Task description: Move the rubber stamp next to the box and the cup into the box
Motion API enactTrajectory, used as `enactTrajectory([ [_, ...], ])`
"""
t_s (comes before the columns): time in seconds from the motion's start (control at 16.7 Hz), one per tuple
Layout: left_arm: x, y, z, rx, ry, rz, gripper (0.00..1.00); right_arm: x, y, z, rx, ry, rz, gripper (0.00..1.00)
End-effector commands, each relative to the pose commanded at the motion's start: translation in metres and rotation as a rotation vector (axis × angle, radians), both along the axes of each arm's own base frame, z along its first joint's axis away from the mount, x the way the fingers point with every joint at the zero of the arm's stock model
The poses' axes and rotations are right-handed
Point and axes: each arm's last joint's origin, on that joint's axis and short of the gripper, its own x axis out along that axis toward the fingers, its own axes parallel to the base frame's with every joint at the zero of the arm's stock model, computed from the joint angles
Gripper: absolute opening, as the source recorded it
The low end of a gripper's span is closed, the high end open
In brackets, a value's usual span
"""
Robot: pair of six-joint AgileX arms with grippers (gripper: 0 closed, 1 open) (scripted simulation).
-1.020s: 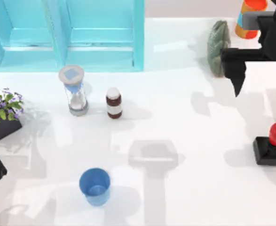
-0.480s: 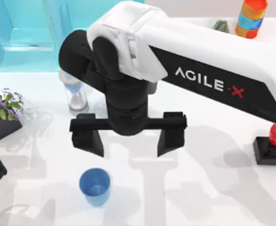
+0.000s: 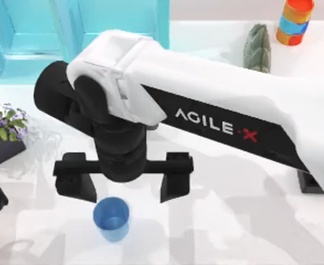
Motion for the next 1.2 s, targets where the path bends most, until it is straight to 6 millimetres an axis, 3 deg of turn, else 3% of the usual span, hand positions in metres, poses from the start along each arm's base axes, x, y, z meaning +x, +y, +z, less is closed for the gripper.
enactTrajectory([
  [0.18,0.0,0.0,0.0,0.0,0.0,0.0,1.0,0.0,0.001,-0.01,0.001,-0.001,0.001,1.0],
  [0.6,0.0,0.0,0.0,0.0,0.0,0.0,1.0,0.0,0.002,-0.073,0.002,-0.002,0.001,1.0],
  [0.9,0.0,0.0,0.0,0.0,0.0,0.0,1.0,-0.001,0.001,-0.08,0.001,-0.002,0.001,1.0],
  [1.2,0.0,0.0,0.0,0.0,0.0,0.0,1.0,-0.001,0.001,-0.08,0.001,-0.002,0.001,0.62],
])
